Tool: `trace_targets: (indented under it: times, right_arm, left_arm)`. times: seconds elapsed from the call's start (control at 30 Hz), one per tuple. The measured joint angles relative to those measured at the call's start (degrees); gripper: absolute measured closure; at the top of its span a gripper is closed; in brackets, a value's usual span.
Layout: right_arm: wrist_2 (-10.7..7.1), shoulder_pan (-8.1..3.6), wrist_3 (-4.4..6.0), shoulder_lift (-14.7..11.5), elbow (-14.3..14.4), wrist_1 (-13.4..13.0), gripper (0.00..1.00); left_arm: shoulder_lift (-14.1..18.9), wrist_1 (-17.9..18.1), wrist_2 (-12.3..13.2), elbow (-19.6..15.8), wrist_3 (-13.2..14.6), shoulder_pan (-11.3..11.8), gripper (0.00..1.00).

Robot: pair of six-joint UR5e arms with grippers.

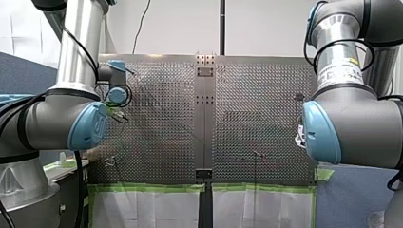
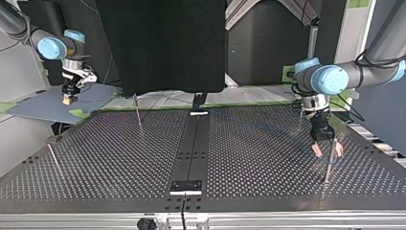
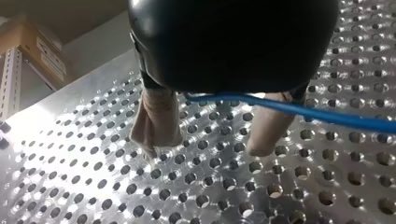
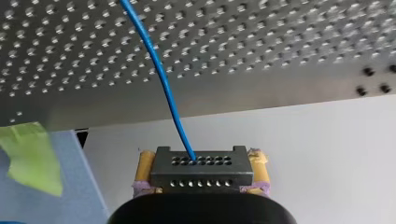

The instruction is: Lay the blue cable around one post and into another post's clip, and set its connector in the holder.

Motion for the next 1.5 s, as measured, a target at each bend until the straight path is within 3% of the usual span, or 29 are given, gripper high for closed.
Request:
trace_targets:
  times: [0.43,0.63,0.8,0.9,1.0,1.23,1.4,1.5]
  right_arm:
    - [1.33,2.05,0.53,-6.8,3.4,2.5,1.00]
    - [0.40,2.16,3.19,-10.2,3.8,5.6,1.00]
    - [-2.38,1.60,6.30,-13.4,3.3,8.3,1.00]
    - [-3.98,1.40,7.26,-15.3,2.1,10.0,1.00]
    - [-5.04,1.30,6.73,-17.0,0.9,11.8,1.00]
    - [-5.57,1.07,4.59,-21.0,-1.2,15.7,1.00]
    - [-5.67,0.20,2.09,-23.7,-2.0,18.6,1.00]
    - [-5.76,0.03,0.35,-23.7,-2.7,20.1,1.00]
  left_arm:
    - [0.0,0.0,0.0,0.0,0.6,-0.1,0.00]
    - [0.0,0.0,0.1,0.0,0.7,-0.1,0.00]
    - [0.0,-0.1,0.2,0.0,0.7,-0.1,0.00]
    - [0.0,-0.1,0.3,0.0,0.7,-0.1,0.00]
    - [0.0,-0.1,0.4,0.0,0.7,-0.1,0.00]
    - [0.0,-0.1,0.5,0.0,0.7,-0.2,0.00]
    - [0.0,-0.1,0.5,0.0,0.7,-0.2,0.00]
    - [0.0,-0.1,0.5,0.0,0.7,-0.2,0.00]
